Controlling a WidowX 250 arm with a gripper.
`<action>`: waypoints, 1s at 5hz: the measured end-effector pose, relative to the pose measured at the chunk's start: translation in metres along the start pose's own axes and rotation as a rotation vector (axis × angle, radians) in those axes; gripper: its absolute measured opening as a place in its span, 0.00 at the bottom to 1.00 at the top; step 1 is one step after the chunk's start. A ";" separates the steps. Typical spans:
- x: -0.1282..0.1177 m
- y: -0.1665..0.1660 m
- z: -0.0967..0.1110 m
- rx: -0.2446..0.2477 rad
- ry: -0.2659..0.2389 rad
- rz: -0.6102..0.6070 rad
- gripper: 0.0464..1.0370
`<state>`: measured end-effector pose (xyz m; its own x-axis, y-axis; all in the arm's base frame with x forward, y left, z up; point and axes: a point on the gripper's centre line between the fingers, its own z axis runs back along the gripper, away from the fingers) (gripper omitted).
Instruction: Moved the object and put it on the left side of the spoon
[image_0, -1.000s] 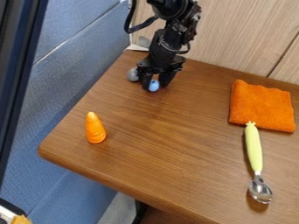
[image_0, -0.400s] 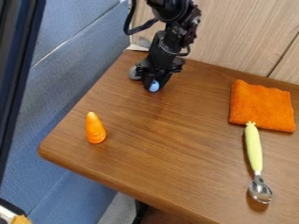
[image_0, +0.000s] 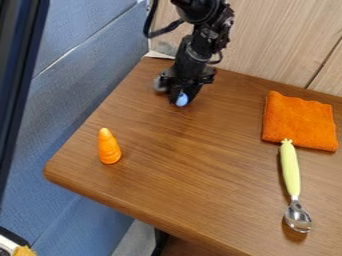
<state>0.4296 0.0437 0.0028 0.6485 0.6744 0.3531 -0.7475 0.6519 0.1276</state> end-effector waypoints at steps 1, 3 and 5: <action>0.006 -0.007 0.025 -0.067 -0.035 -0.008 0.37; -0.029 -0.019 0.064 -0.192 -0.061 -0.145 0.37; -0.113 -0.031 0.099 -0.310 -0.048 -0.418 0.37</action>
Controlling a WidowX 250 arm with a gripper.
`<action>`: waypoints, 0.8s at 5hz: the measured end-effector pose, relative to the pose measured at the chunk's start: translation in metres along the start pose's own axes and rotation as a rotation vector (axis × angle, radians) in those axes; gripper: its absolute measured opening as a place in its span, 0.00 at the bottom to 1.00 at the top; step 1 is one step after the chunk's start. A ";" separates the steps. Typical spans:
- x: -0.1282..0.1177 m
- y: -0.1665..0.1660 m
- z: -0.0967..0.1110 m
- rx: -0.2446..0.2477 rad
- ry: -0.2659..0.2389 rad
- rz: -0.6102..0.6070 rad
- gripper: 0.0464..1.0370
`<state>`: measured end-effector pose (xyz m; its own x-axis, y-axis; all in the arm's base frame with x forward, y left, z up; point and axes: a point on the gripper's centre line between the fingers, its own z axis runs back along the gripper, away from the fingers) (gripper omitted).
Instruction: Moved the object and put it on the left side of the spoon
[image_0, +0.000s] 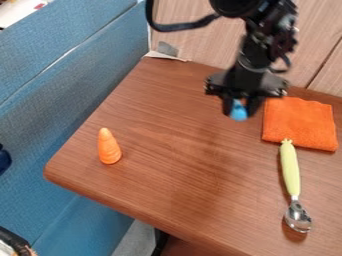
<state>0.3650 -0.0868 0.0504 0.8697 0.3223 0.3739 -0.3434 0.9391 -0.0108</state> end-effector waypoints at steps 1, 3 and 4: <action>-0.029 -0.008 -0.003 -0.039 0.050 -0.077 0.37; -0.077 -0.009 -0.014 -0.068 0.121 -0.215 0.37; -0.087 -0.016 -0.014 -0.085 0.137 -0.280 0.37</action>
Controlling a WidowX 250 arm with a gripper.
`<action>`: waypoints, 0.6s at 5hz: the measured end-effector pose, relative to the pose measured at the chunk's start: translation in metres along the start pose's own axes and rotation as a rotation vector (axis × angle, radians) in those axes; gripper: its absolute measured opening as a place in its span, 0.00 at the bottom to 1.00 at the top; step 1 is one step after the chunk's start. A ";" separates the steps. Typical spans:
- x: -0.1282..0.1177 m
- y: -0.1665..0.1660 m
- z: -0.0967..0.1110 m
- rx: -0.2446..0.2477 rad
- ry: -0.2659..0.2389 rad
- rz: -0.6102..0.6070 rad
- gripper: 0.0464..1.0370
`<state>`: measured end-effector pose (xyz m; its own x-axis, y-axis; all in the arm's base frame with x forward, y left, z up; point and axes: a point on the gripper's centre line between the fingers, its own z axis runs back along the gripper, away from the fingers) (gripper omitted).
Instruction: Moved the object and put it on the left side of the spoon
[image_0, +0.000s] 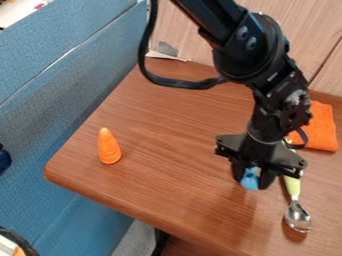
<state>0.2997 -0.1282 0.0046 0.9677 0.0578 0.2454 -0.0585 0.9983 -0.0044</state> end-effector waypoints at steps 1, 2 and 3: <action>-0.005 -0.002 -0.006 0.004 0.018 -0.029 0.37; -0.005 -0.003 -0.011 0.004 0.025 -0.025 0.37; -0.005 -0.003 -0.017 0.014 0.033 -0.034 0.45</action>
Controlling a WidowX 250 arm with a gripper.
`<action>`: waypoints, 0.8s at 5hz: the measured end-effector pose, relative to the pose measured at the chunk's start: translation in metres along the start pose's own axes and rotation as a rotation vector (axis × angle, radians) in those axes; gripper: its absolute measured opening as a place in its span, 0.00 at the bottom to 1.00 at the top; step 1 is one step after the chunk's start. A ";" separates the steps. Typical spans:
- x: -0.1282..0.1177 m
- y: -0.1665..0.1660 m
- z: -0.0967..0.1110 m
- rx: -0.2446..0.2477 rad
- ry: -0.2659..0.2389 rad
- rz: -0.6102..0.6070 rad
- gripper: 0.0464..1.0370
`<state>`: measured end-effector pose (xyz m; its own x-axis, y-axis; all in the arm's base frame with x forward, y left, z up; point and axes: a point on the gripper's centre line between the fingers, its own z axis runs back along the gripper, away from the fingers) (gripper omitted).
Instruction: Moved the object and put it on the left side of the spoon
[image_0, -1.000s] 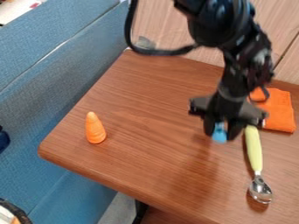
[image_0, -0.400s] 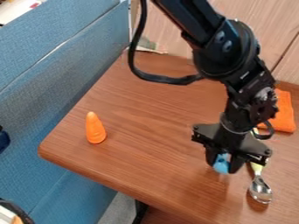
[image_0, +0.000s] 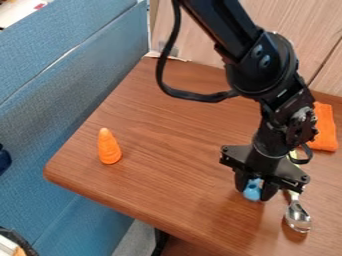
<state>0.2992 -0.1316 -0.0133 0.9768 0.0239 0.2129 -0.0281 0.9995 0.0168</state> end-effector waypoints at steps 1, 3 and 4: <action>0.000 0.000 0.000 0.002 -0.001 0.007 0.77; 0.002 0.001 0.002 0.014 0.005 0.015 0.97; 0.001 0.002 0.002 0.022 0.010 0.012 0.97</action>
<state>0.2996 -0.1292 -0.0115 0.9784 0.0358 0.2034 -0.0440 0.9984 0.0359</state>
